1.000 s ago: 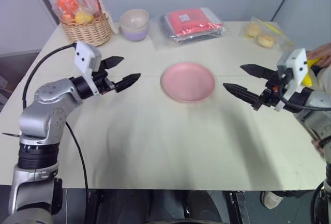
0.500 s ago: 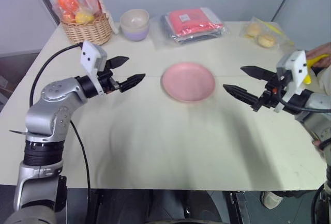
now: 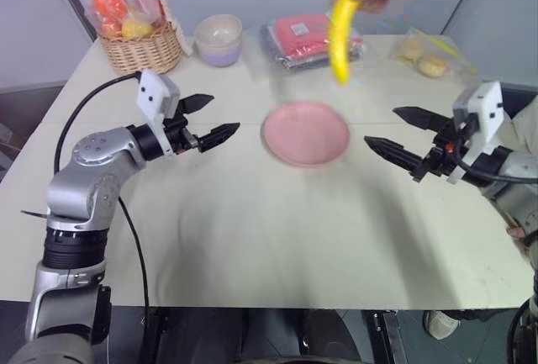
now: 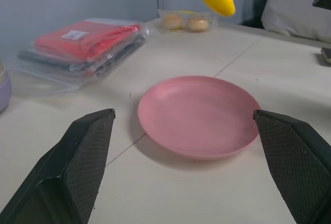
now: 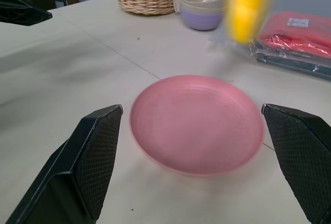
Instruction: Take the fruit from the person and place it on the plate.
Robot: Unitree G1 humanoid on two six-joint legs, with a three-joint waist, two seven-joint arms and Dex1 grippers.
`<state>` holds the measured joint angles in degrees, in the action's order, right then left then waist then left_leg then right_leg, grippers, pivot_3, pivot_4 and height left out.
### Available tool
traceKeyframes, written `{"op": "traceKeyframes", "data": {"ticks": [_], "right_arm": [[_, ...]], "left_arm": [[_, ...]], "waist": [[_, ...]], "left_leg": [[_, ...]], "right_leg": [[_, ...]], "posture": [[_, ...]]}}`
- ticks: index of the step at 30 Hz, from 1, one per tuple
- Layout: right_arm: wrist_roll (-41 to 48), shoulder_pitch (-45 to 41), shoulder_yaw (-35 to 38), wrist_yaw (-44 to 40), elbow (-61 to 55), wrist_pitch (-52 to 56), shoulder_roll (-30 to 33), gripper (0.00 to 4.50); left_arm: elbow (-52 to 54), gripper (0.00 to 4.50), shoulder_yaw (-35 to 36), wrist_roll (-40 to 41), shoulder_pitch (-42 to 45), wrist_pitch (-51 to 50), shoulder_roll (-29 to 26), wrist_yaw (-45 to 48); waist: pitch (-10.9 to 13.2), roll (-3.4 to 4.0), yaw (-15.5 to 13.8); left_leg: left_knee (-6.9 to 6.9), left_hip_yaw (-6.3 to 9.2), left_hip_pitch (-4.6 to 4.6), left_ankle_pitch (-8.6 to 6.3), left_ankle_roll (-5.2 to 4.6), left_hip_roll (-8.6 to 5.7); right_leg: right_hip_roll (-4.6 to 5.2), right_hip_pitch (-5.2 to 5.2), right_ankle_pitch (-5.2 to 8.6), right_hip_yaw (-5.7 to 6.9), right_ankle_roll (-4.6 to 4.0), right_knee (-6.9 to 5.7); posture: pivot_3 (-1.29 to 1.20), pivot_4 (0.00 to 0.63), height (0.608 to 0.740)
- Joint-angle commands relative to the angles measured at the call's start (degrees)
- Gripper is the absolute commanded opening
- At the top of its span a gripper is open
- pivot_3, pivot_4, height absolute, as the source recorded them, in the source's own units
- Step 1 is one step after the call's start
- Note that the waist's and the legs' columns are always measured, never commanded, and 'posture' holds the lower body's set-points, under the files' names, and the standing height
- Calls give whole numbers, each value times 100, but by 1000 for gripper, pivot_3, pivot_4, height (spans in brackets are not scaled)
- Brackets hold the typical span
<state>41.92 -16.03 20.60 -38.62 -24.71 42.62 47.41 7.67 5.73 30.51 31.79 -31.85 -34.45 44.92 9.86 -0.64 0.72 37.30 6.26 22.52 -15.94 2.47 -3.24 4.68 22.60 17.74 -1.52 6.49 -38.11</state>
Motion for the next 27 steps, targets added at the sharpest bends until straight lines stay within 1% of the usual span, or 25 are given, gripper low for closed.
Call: {"op": "traceKeyframes", "data": {"ticks": [1, 4, 8, 13, 16, 19, 27], "right_arm": [[100, -71, 126, 55, -218, -36, 12, 4412], [302, -356, 93, 257, -179, 129, -114, 4412], [581, -1024, -27, 926, -32, 652, -421, 4412], [1137, -2101, -381, 1823, 3, 1426, -1107, 4412], [1090, -2696, -596, 2211, 337, 1626, -1473, 4412], [939, -3072, -749, 2374, 687, 1635, -1705, 4412], [235, -3685, -1270, 2257, 1683, 1226, -2104, 4412]], "left_arm": [[60, 4500, 66, -4, 142, 106, -2, 24], [39, 4500, 56, -22, 171, 115, -4, 39], [12, 4500, 41, -33, 201, 131, -3, 57], [16, 4500, -9, -66, 205, 158, 51, 30], [35, 4500, -20, -94, 191, 165, 85, 28], [33, 4500, -11, -110, 196, 169, 92, 31], [192, 4500, 82, -129, 81, 147, 63, -77]], "waist": [[0, 0, 0], [0, 0, 12], [0, 1, 25], [1, 1, 21], [0, 1, 21], [0, 1, 12], [0, 1, 47]], "left_leg": [[0, 0, 0, 0, 0, 0], [0, 0, 0, 0, 0, 0], [0, 0, 0, 1, 1, 2], [-2, 1, 1, 7, 12, 2], [-2, 1, 3, 10, 17, 1], [-3, 1, 4, 10, 18, 1], [-6, 0, 8, 14, 24, -1]], "right_leg": [[0, 0, 0, 0, 0, 0], [0, 0, 0, 0, 0, 0], [-2, 2, 0, 0, 0, -2], [0, 5, 0, -1, 0, -1], [0, 7, 0, -1, 0, -1], [0, 9, 0, -1, 0, -1], [1, 17, 0, -1, -1, -3]], "posture": [[0, 150, 740], [0, 150, 740], [0, 150, 740], [0, 150, 740], [0, 150, 740], [0, 150, 740], [0, 150, 740]]}}
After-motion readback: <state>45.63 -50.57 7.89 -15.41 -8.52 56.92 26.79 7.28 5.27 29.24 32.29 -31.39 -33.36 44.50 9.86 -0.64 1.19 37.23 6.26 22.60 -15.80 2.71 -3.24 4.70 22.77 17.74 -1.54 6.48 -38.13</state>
